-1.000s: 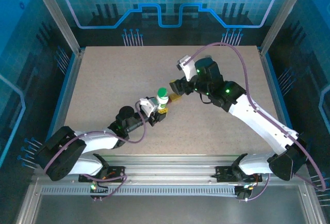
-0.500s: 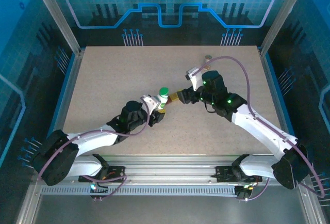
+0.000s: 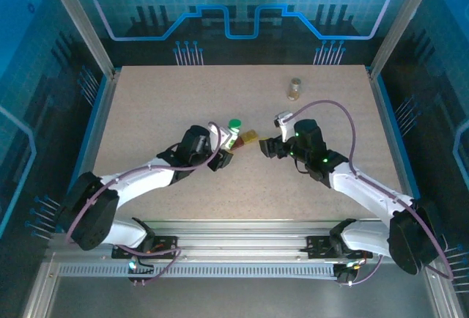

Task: Sort the pills into containers

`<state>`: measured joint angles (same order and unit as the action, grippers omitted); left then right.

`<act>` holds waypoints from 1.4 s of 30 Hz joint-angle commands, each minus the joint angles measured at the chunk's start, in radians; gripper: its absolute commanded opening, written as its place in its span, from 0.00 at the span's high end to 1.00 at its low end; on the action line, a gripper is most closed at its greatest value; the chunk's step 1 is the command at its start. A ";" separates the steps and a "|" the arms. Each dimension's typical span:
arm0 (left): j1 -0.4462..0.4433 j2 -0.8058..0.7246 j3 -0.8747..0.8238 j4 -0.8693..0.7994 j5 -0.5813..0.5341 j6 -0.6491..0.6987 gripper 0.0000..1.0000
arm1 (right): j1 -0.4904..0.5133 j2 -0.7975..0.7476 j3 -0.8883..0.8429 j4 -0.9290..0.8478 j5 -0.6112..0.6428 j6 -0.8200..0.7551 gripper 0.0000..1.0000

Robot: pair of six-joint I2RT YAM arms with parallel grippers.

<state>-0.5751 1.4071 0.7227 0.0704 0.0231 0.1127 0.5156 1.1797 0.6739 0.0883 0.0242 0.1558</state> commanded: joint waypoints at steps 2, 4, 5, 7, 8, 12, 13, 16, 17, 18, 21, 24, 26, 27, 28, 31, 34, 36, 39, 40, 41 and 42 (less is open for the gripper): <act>0.004 0.056 0.067 -0.145 0.004 -0.067 1.00 | -0.015 -0.034 -0.041 0.117 -0.016 0.054 0.22; 0.004 0.083 0.082 -0.156 -0.003 -0.079 1.00 | -0.017 -0.039 -0.049 0.126 -0.020 0.062 0.22; 0.004 0.100 0.096 -0.171 -0.010 -0.085 1.00 | -0.017 -0.041 -0.051 0.129 -0.023 0.065 0.22; 0.003 0.136 0.129 -0.208 -0.020 -0.091 1.00 | -0.019 -0.042 -0.053 0.131 -0.023 0.067 0.22; 0.004 0.155 0.150 -0.234 -0.025 -0.094 1.00 | -0.019 -0.043 -0.056 0.133 -0.018 0.068 0.22; 0.004 0.214 0.217 -0.331 -0.036 -0.103 1.00 | -0.025 -0.046 -0.063 0.133 -0.001 0.070 0.22; 0.004 0.225 0.231 -0.353 -0.039 -0.102 1.00 | -0.026 -0.047 -0.065 0.134 -0.001 0.073 0.22; 0.002 0.253 0.272 -0.417 -0.049 -0.087 1.00 | -0.031 -0.054 -0.069 0.136 -0.002 0.078 0.22; 0.003 0.264 0.285 -0.438 -0.050 -0.081 1.00 | -0.032 -0.055 -0.071 0.140 -0.003 0.079 0.22; 0.003 0.275 0.299 -0.462 -0.051 -0.074 1.00 | -0.034 -0.057 -0.073 0.140 -0.004 0.079 0.22; 0.002 0.301 0.338 -0.524 -0.049 -0.050 1.00 | -0.038 -0.057 -0.074 0.142 -0.002 0.080 0.22; 0.003 0.320 0.367 -0.564 -0.051 -0.033 1.00 | -0.041 -0.056 -0.076 0.142 -0.003 0.083 0.22; 0.002 0.338 0.389 -0.598 -0.056 -0.024 1.00 | -0.043 -0.057 -0.076 0.141 -0.005 0.085 0.22; 0.001 0.350 0.402 -0.618 -0.058 -0.017 1.00 | -0.044 -0.057 -0.076 0.141 -0.006 0.086 0.22; 0.002 0.358 0.414 -0.634 -0.060 -0.012 1.00 | -0.045 -0.058 -0.075 0.141 -0.008 0.087 0.22; 0.000 0.384 0.456 -0.689 -0.067 0.011 1.00 | -0.047 -0.059 -0.076 0.140 -0.009 0.087 0.22; -0.004 0.407 0.502 -0.749 -0.087 0.036 1.00 | -0.049 -0.060 -0.076 0.137 -0.010 0.088 0.22; -0.004 0.420 0.529 -0.788 -0.102 0.056 1.00 | -0.051 -0.063 -0.076 0.134 -0.010 0.090 0.22; -0.006 0.440 0.568 -0.837 -0.117 0.085 1.00 | -0.052 -0.065 -0.076 0.134 -0.012 0.089 0.22; -0.005 0.448 0.582 -0.854 -0.121 0.092 1.00 | -0.052 -0.066 -0.076 0.134 -0.013 0.091 0.22; -0.006 0.456 0.597 -0.871 -0.128 0.098 1.00 | -0.052 -0.067 -0.076 0.133 -0.014 0.090 0.22; -0.007 0.465 0.611 -0.884 -0.134 0.105 1.00 | -0.052 -0.066 -0.076 0.134 -0.015 0.093 0.22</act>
<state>-0.5770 1.8454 1.2835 -0.7185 -0.0795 0.1699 0.4793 1.1355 0.6075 0.1959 0.0174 0.2333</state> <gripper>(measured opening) 0.518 0.783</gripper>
